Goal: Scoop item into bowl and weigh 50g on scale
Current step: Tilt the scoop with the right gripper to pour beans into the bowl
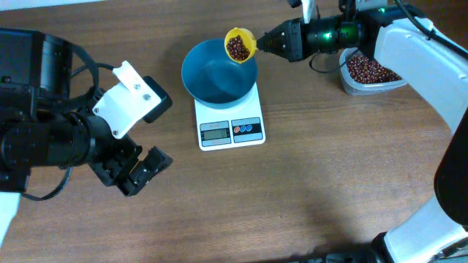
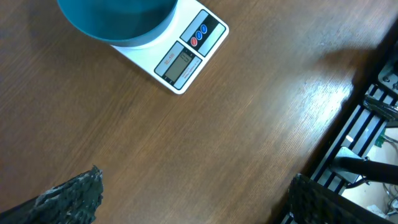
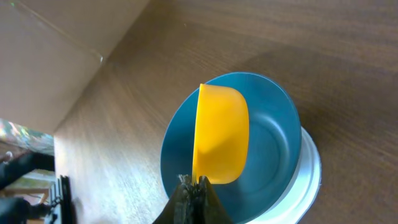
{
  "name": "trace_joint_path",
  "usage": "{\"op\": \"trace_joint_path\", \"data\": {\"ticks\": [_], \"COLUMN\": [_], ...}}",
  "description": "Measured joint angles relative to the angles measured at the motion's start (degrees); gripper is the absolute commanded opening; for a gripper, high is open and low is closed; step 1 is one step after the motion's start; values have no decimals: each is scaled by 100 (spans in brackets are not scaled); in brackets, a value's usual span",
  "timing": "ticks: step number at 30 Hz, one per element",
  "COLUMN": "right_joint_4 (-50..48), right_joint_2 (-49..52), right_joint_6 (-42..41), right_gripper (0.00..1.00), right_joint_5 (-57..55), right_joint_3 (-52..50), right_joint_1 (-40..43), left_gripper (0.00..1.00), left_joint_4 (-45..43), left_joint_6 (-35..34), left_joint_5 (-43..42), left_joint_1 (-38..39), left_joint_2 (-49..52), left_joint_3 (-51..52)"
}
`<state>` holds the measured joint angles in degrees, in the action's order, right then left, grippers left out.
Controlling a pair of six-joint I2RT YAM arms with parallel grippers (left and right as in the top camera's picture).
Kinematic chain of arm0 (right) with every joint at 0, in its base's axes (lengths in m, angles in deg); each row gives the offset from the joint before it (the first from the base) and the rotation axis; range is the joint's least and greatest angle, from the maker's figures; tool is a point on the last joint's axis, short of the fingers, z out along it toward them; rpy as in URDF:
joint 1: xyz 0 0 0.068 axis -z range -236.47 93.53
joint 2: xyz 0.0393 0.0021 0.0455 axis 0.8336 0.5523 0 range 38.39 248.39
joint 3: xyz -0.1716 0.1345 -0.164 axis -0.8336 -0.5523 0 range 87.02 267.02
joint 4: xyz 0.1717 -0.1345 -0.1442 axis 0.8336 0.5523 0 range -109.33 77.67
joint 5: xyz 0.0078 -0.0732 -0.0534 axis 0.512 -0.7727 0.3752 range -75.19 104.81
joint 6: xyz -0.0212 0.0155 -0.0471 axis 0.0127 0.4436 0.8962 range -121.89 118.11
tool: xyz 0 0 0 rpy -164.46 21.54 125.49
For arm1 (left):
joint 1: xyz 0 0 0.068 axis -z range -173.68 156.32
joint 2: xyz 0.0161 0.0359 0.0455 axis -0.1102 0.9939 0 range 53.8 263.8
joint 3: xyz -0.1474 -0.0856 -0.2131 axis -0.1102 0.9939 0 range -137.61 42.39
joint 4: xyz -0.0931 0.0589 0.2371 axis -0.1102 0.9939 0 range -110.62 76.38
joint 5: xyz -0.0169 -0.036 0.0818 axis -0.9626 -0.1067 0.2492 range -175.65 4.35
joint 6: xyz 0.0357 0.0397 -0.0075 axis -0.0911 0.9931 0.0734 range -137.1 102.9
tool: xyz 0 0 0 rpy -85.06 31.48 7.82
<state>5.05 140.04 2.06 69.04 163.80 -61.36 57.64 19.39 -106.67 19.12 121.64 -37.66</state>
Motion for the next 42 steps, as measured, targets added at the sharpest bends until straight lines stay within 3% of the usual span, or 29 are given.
{"op": "trace_joint_path", "data": {"ticks": [17, 36, 42], "right_joint_4": [-2, -2, -4], "right_joint_2": [0, 0, 0], "right_joint_6": [2026, 2573, 3141], "right_gripper": [4, 4, 4], "right_joint_5": [393, 396, 393], "right_joint_3": [0, 0, 0], "right_joint_1": [0, 0, 0], "left_gripper": [99, 99, 99], "left_joint_4": [-2, -2, 0], "left_joint_6": [0, 0, 0], "left_joint_5": [0, 0, 0], "left_joint_1": [0, 0, 0], "left_joint_2": [0, 0, 0], "left_joint_3": [0, 0, 0]}}
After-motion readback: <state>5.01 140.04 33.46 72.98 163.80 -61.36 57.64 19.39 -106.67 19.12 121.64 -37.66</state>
